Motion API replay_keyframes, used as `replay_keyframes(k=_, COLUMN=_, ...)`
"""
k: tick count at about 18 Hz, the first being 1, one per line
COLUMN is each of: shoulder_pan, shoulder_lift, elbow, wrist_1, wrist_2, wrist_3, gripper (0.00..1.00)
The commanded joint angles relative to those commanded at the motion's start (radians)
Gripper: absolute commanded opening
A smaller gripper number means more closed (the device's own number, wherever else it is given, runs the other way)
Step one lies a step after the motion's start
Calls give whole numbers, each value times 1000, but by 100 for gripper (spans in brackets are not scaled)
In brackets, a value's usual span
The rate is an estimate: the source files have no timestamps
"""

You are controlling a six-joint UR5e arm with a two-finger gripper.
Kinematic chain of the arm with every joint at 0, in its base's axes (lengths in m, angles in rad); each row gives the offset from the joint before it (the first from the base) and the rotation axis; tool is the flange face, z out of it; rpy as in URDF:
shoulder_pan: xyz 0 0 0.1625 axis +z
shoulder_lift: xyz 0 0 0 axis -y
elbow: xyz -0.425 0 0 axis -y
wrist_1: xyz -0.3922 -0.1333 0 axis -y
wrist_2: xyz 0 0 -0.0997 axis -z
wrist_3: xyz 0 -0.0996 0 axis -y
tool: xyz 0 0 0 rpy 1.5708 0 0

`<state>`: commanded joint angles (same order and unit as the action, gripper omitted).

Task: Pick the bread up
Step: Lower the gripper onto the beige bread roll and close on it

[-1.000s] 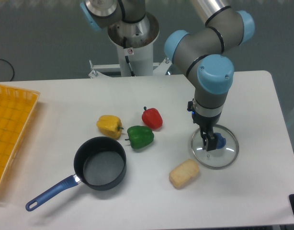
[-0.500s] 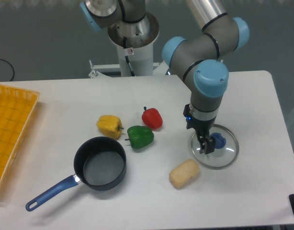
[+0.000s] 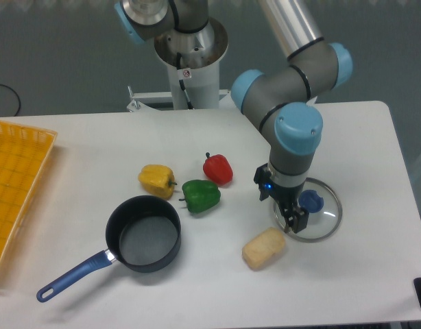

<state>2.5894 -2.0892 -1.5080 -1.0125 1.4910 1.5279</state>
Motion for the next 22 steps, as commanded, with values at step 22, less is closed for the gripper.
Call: replay_keyframes(k=22, shoulder_pan=-28, shoulder_lift=-120, elbow=-9, wrist_1=107, wrist_2=29, wrist_3=-48, gripper=90)
